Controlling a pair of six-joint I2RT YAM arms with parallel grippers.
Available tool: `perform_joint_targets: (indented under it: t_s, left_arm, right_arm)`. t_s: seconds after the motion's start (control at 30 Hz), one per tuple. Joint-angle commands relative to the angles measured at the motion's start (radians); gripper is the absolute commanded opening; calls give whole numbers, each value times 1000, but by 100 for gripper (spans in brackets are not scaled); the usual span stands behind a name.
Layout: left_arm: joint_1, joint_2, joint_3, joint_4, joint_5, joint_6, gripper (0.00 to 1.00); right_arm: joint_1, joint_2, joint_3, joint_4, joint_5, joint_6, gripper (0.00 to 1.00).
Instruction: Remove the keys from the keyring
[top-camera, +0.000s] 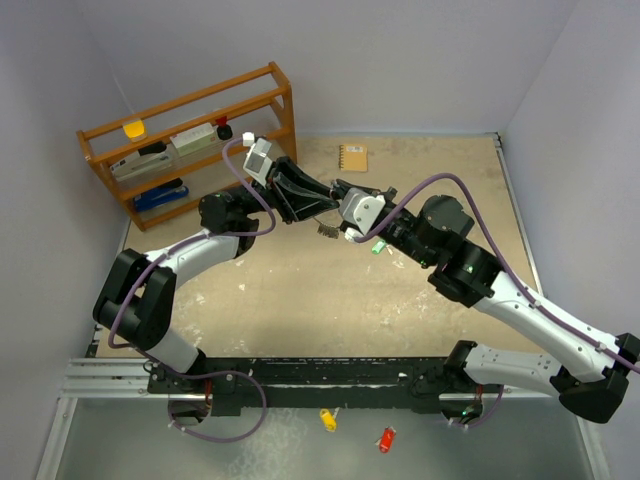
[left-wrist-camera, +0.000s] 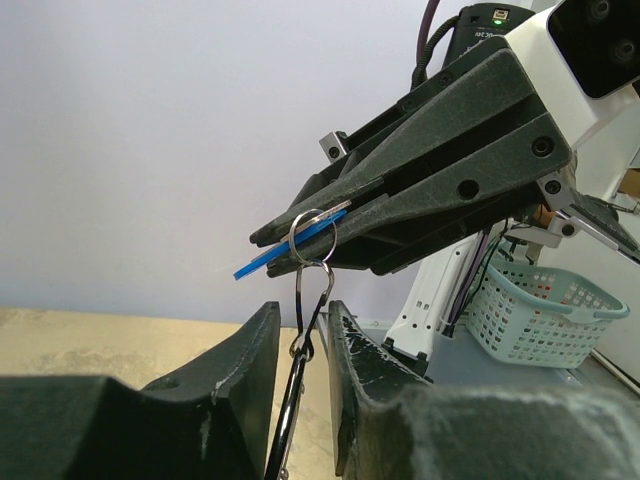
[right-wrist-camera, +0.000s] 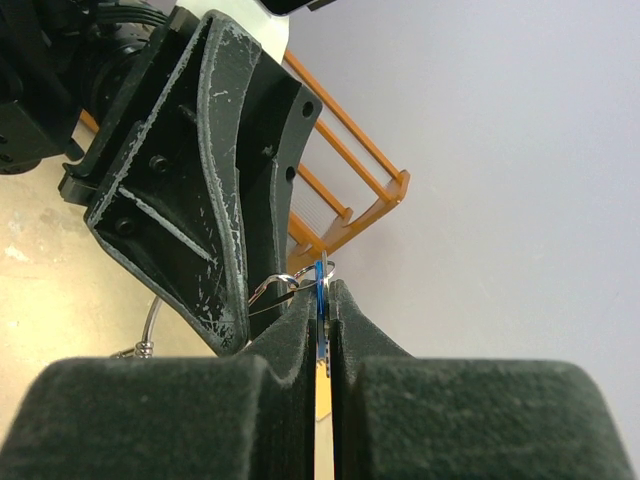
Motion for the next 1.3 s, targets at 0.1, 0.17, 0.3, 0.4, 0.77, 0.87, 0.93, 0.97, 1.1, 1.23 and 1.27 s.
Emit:
perform_joint_targets:
  t_s: [0.1, 0.17, 0.3, 0.4, 0.77, 0.87, 0.93, 0.97, 1.1, 1.23, 1.27]
  left_arm:
    - [8, -15, 10, 195, 9, 0, 19]
    - [7, -11, 13, 196, 8, -3, 18]
    - [8, -3, 21, 196, -2, -5, 13]
    - [8, -2, 25, 196, -6, -7, 8]
    - [7, -21, 37, 194, -28, -27, 0]
    - [9, -10, 53, 196, -37, -50, 0]
    - [9, -6, 60, 195, -39, -61, 0]
    - [9, -6, 64, 192, -45, -66, 0]
    - [10, -15, 92, 97, -54, -46, 0]
    - [9, -52, 110, -170, -79, 112, 0]
    - [9, -67, 111, -226, -84, 155, 0]
  right_arm:
    - [3, -27, 10, 63, 16, 1, 0]
    - [3, -26, 10, 61, 16, 1, 0]
    - [4, -26, 8, 63, 13, 4, 0]
    - [4, -25, 6, 64, 13, 4, 0]
    - [3, -26, -4, 50, 12, 8, 0]
    - [3, -27, -5, 45, 15, 9, 0]
    - [3, -27, -5, 42, 18, 6, 0]
    - [3, -26, -5, 39, 23, 4, 0]
    - [3, -11, 9, 18, 43, -8, 0]
    - [3, 3, 26, 0, 57, -17, 0]
    - [3, 4, 25, 1, 62, -20, 0]
